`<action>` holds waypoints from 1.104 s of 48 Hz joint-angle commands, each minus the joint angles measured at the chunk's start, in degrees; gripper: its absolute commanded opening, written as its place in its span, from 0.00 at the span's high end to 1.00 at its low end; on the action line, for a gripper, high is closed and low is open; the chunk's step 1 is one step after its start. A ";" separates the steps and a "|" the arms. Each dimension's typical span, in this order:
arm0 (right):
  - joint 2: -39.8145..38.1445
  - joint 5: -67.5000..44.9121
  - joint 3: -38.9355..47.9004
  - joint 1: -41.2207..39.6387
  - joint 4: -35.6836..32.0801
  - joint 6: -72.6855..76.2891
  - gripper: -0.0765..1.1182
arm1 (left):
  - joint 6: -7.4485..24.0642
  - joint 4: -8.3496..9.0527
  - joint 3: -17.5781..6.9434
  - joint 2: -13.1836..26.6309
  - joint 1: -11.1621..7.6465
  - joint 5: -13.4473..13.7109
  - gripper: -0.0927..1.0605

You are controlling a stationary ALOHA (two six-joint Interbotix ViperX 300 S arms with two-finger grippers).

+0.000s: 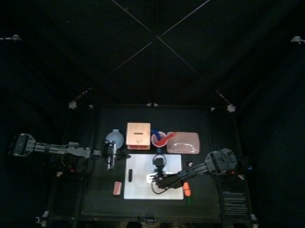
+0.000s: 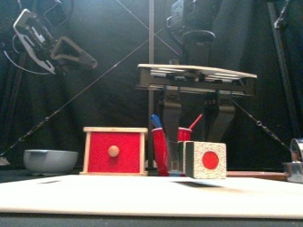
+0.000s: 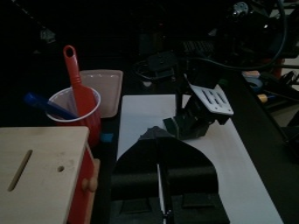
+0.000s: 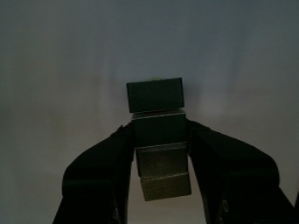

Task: Place sushi on board then cut the sushi with the knife then place the pieces on the plate
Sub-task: Pick knife at handle with right hand

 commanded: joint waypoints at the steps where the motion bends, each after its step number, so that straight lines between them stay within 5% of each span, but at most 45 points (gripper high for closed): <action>1: -0.44 2.99 -3.69 -0.88 0.62 0.18 0.47 | 0.09 0.44 -0.44 -0.18 -0.09 -0.18 0.93; 18: 3.34 6.06 -8.00 -1.49 0.70 0.26 0.23 | 0.09 3.08 0.09 -1.41 0.09 0.79 0.93; 33: 2.37 7.82 -9.84 -1.49 -1.05 -0.79 0.23 | 0.09 4.66 0.09 -2.90 0.35 2.64 0.93; 53: -10.20 13.10 -6.06 -1.14 -5.10 -11.07 0.23 | 0.09 4.57 0.26 -3.69 0.35 2.72 0.93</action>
